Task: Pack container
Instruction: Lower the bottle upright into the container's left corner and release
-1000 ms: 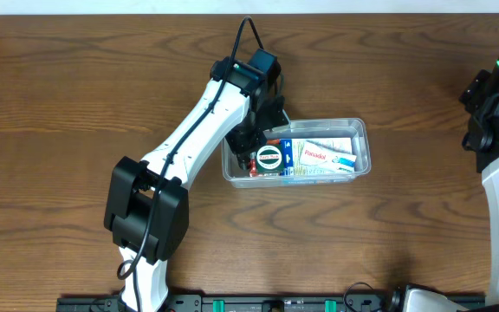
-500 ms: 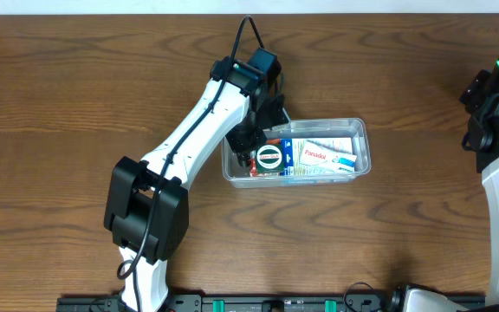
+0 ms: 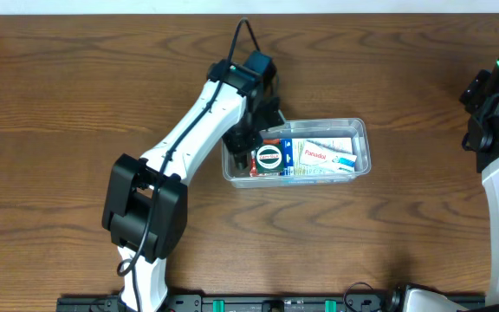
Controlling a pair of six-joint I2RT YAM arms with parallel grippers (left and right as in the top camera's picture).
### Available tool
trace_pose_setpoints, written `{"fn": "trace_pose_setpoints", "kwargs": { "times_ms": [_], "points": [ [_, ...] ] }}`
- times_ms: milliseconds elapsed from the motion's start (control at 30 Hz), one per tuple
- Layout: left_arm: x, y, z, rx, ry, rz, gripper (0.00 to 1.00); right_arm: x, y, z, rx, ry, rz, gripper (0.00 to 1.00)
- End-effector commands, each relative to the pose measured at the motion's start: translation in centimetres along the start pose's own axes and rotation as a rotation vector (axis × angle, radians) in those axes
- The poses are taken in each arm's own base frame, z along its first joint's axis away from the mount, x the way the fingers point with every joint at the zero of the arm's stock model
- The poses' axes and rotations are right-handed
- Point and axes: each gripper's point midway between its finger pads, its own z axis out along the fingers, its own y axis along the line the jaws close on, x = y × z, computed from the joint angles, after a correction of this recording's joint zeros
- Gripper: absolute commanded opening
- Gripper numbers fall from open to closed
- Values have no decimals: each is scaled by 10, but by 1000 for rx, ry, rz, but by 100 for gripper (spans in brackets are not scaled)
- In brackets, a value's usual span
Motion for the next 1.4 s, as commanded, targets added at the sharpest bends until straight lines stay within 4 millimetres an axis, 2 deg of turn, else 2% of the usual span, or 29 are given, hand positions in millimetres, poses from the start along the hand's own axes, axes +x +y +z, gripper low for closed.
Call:
{"fn": "trace_pose_setpoints", "kwargs": {
  "times_ms": [0, 333, 467, 567, 700, 967, 1000, 1100, 1267, 1367],
  "points": [
    [13, 6, 9, 11, 25, -19, 15, 0, -4, 2, 19, 0, 14, 99],
    [14, 6, 12, 11, 25, -21, 16, 0, -4, 2, 19, 0, 14, 99],
    [13, 5, 12, 11, 24, -20, 51, 0, -4, 2, 19, 0, 14, 99],
    [11, 3, 12, 13, 23, -25, 71, 0, -4, 2, 19, 0, 14, 99],
    [5, -2, 11, 8, 19, -5, 83, 0, -4, 2, 19, 0, 14, 99],
    [-6, -6, 1, -21, -3, 23, 90, 0, -4, 2, 19, 0, 14, 99],
    [-6, -7, -2, -25, -9, 26, 94, 0, -4, 2, 19, 0, 14, 99],
    [-8, -8, -12, -40, -31, 31, 95, 0, -4, 2, 19, 0, 14, 99],
    [-7, -9, -41, -82, -100, -24, 98, 0, -4, 2, 19, 0, 14, 99],
    [-8, -8, -68, -123, -170, -59, 98, 0, -4, 2, 19, 0, 14, 99]
  ]
}}
